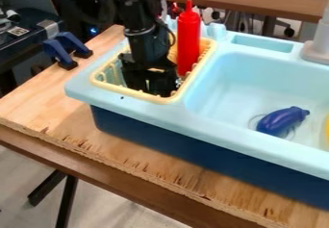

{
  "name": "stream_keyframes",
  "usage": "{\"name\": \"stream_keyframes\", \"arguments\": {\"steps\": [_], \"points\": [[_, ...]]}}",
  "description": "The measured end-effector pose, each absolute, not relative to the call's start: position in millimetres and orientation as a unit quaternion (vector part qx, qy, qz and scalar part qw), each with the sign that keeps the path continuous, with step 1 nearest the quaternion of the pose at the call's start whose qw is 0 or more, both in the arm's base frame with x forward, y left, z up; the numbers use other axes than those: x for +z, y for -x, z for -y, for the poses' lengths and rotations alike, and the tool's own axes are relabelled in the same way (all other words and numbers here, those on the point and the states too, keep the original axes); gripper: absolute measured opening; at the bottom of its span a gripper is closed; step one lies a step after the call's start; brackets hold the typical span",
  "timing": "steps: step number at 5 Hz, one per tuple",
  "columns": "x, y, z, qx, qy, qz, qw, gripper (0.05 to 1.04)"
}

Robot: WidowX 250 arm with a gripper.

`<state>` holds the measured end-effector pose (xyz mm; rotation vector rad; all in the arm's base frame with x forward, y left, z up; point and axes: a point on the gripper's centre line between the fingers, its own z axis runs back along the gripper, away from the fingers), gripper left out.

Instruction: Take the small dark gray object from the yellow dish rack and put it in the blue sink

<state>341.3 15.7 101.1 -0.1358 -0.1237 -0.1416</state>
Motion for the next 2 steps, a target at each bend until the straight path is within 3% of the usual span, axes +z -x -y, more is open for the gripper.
{"name": "stream_keyframes", "arguments": {"steps": [2], "points": [[99.5,-339.6,-17.1,-0.068,0.081,0.056,0.993,0.968]]}}
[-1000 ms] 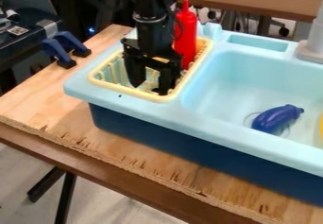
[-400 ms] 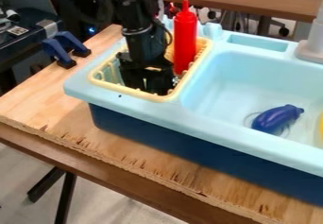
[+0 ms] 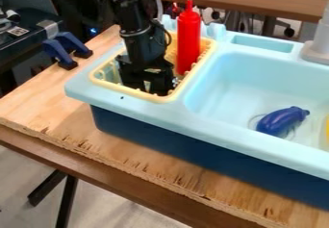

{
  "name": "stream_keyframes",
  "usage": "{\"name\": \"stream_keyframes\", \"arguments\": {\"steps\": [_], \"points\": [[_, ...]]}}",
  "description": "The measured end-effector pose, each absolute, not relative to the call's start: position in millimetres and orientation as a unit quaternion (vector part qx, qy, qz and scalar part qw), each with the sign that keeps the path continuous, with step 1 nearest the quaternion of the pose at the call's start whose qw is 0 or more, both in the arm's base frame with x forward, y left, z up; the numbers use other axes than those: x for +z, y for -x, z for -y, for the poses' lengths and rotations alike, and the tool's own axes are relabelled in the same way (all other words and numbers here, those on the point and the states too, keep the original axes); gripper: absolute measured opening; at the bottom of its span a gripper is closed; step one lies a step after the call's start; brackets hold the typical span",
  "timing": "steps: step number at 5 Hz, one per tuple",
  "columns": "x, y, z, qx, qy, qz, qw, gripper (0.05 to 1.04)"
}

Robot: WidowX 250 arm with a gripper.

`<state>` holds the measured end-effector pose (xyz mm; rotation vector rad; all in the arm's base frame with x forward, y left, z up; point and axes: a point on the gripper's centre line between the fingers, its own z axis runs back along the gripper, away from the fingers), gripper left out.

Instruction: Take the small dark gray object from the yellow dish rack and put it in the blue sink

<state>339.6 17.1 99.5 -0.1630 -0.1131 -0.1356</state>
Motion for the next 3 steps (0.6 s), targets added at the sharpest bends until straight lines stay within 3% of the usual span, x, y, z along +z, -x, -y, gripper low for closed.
{"name": "stream_keyframes", "arguments": {"steps": [2,3], "points": [[103.1,-337.8,-16.9,-0.091,0.063,0.041,0.993,0.491],[108.0,-337.6,-9.7,-0.107,0.057,0.043,0.992,0.474]]}}
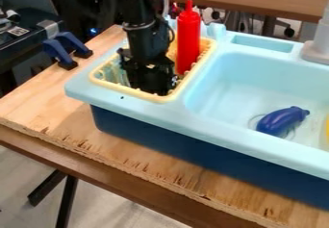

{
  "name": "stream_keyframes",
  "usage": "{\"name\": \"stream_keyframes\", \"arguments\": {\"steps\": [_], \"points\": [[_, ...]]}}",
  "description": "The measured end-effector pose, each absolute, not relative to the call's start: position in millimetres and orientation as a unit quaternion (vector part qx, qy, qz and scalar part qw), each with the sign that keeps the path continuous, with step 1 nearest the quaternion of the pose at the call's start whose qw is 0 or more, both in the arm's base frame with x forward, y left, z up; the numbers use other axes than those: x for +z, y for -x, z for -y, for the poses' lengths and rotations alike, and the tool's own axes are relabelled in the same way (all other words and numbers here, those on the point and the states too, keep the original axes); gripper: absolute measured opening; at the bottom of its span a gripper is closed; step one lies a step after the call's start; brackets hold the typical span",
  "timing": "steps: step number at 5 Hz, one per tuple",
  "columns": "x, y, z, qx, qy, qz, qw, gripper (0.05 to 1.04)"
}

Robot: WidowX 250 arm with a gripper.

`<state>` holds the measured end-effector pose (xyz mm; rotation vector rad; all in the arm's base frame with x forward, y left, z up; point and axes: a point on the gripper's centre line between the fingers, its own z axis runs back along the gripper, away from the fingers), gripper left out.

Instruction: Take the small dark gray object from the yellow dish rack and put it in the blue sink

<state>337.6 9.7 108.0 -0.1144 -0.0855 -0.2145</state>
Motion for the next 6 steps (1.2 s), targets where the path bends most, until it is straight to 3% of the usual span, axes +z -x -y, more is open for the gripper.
{"name": "stream_keyframes", "arguments": {"steps": [2,4,5,6], "points": [[141,-334,3,-0.144,0.038,0.079,0.986,0.474],[194,-334,33,-0.196,-0.003,0.096,0.976,0.474],[201,-327,60,-0.216,-0.005,0.088,0.972,0.474],[190,-331,83,-0.237,0.024,0.083,0.968,0.474]]}}
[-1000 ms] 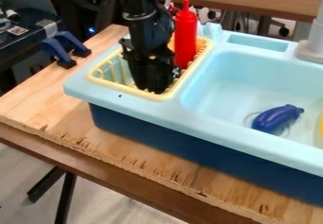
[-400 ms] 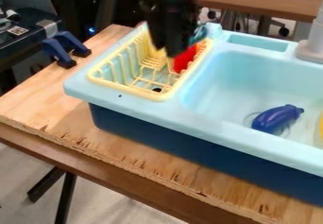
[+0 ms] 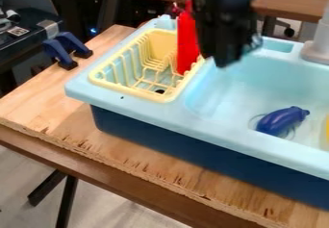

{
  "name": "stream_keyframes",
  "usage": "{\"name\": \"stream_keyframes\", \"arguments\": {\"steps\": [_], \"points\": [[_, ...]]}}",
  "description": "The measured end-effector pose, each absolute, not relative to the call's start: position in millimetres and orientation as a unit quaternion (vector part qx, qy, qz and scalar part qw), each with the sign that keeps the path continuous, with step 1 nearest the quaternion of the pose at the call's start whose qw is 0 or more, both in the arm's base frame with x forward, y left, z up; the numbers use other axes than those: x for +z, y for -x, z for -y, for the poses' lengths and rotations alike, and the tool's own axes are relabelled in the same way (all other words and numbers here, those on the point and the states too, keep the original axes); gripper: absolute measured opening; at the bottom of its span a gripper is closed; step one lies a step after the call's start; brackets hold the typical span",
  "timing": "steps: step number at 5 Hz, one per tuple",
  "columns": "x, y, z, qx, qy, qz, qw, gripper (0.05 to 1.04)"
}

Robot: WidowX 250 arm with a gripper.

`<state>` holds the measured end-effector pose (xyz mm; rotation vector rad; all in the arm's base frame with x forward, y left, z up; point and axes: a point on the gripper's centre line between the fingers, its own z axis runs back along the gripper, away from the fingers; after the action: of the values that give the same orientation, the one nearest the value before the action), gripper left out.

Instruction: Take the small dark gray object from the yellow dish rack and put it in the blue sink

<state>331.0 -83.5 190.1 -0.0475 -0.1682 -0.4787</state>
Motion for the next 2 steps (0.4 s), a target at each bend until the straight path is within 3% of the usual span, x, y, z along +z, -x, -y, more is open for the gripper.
{"name": "stream_keyframes", "arguments": {"steps": [2], "points": [[148,-348,98,-0.243,0.036,0.041,0.969,0.474]]}}
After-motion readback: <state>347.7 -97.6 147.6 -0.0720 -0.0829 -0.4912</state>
